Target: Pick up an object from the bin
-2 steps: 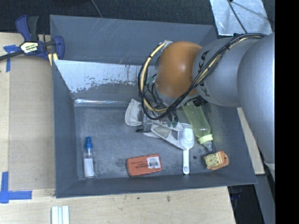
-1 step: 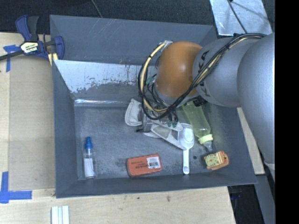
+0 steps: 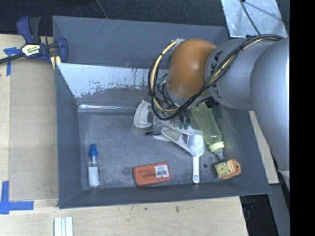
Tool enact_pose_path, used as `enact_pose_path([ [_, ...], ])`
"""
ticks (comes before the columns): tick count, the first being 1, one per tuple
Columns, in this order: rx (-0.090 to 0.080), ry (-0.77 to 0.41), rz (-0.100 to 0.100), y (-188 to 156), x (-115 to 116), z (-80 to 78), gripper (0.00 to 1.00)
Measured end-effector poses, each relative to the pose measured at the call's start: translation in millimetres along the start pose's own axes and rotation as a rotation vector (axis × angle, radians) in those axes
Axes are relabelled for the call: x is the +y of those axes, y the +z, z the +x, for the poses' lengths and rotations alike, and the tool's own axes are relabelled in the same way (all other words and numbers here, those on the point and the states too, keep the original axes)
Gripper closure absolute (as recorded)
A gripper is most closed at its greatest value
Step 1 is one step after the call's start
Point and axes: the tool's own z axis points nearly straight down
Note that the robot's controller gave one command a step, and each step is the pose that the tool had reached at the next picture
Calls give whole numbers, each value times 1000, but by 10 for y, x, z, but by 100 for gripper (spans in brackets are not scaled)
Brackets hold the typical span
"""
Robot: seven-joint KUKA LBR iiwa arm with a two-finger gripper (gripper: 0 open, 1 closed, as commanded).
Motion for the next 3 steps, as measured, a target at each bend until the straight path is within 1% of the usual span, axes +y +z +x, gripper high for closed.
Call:
enact_pose_path([
  [1,2,-7,2,-205,6,83,100],
  [2,-1,-19,3,-174,70,29,100],
  [3,-9,-38,2,16,80,86,100],
])
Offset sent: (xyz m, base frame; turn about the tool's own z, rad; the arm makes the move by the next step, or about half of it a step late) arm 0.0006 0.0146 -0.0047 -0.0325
